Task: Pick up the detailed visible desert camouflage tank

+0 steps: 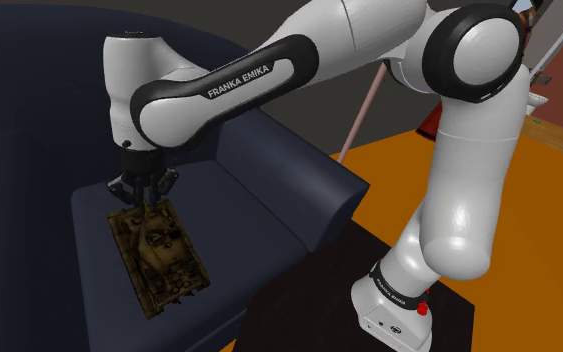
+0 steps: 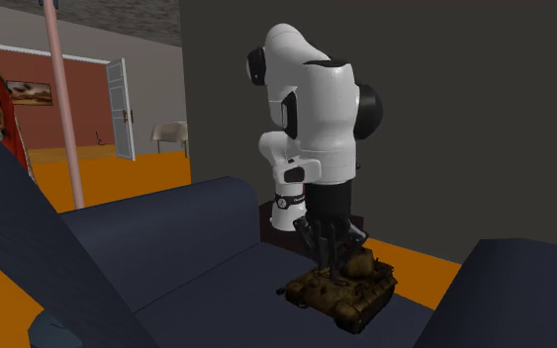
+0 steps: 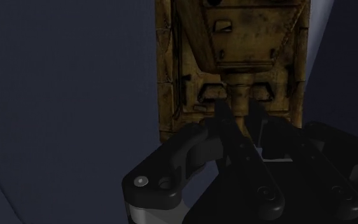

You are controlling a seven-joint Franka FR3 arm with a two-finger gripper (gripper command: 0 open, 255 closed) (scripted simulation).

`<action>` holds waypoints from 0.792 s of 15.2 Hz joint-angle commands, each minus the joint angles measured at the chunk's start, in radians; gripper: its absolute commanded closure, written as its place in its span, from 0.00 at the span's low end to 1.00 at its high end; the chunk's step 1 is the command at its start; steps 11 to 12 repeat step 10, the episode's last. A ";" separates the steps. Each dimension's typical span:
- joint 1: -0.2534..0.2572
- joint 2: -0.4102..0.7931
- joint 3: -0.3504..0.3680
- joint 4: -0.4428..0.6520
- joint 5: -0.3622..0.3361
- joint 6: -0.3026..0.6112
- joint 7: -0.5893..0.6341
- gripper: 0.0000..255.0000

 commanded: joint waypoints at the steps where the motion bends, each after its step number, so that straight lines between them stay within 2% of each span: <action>1: -0.003 -0.014 0.004 0.013 0.007 -0.024 -0.004 1.00; 8: -0.011 -0.057 0.014 0.053 0.031 -0.103 -0.016 1.00; 12: -0.011 -0.058 0.015 0.054 0.032 -0.105 -0.017 1.00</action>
